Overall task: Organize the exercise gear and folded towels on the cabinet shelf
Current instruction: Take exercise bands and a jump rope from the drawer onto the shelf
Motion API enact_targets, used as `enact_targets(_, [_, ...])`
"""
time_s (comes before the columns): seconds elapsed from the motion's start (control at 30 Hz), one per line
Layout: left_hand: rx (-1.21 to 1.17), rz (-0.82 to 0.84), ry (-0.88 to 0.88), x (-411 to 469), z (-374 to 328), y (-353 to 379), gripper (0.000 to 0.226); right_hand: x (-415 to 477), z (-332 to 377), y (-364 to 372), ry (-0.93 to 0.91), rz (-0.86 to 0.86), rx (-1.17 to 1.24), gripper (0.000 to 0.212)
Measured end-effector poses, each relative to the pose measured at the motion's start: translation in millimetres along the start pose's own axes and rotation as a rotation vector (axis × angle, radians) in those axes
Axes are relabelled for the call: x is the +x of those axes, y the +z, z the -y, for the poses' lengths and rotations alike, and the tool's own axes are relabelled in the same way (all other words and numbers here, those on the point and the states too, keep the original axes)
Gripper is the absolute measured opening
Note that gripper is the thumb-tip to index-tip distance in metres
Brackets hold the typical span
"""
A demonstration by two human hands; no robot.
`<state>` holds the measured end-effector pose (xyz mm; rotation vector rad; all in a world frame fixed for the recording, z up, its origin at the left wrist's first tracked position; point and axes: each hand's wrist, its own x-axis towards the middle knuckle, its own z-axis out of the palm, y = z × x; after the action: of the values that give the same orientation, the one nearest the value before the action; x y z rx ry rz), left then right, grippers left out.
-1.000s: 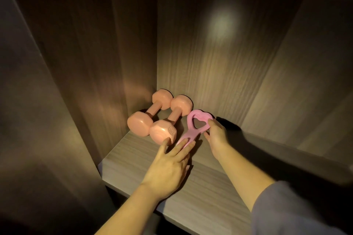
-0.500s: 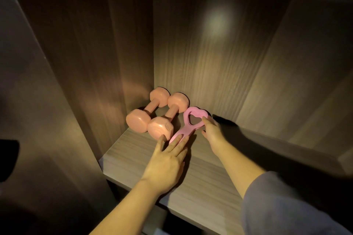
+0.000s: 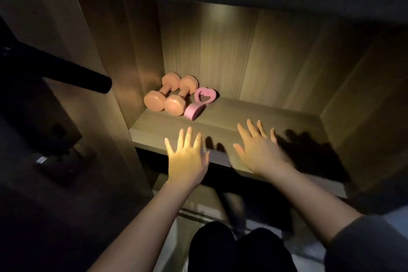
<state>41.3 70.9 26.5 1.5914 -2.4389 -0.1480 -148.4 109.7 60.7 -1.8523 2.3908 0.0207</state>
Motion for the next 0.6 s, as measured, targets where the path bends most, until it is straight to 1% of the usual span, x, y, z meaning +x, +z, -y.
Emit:
enact_targets(0.13, [-0.075, -0.038, 0.071, -46.0, -37.4, -15.7, 0.057, -74.0, -2.6, -8.3, 0.001, -0.089, -0.045, 0.065])
enact_targets(0.2, [-0.148, -0.109, 0.105, -66.9, -54.3, -26.2, 0.052, -102.8, -6.7, -13.8, 0.017, -0.102, -0.052, 0.065])
enact_targets(0.27, [-0.214, -0.186, 0.164, -77.3, -70.6, -37.1, 0.049, -121.2, -14.3, -20.2, 0.034, -0.094, -0.055, 0.065])
enact_targets(0.33, [-0.207, -0.21, 0.235, -71.8, -85.2, -48.7, 0.05, -126.5, -24.3, -30.0, 0.03, -0.1, -0.07, 0.065])
enact_targets(0.37, [-0.178, -0.184, 0.265, -62.4, -92.2, -55.4, 0.05, -124.2, -30.0, -37.3, 0.023, -0.111, -0.075, 0.065])
enact_targets(0.43, [-0.111, -0.071, 0.299, -38.5, -105.6, -69.1, 0.052, -114.0, -41.3, -56.8, -0.009, -0.123, -0.1, 0.064])
enact_targets(0.5, [-0.016, 0.05, 0.338, -17.9, -117.8, -88.7, 0.056, -104.8, -53.0, -84.8, -0.044, -0.083, -0.144, 0.064])
enact_targets(0.6, [0.133, 0.163, 0.395, -1.6, -136.7, -129.3, 0.058, -103.3, -68.4, -133.0, -0.099, -0.023, -0.173, 0.065])
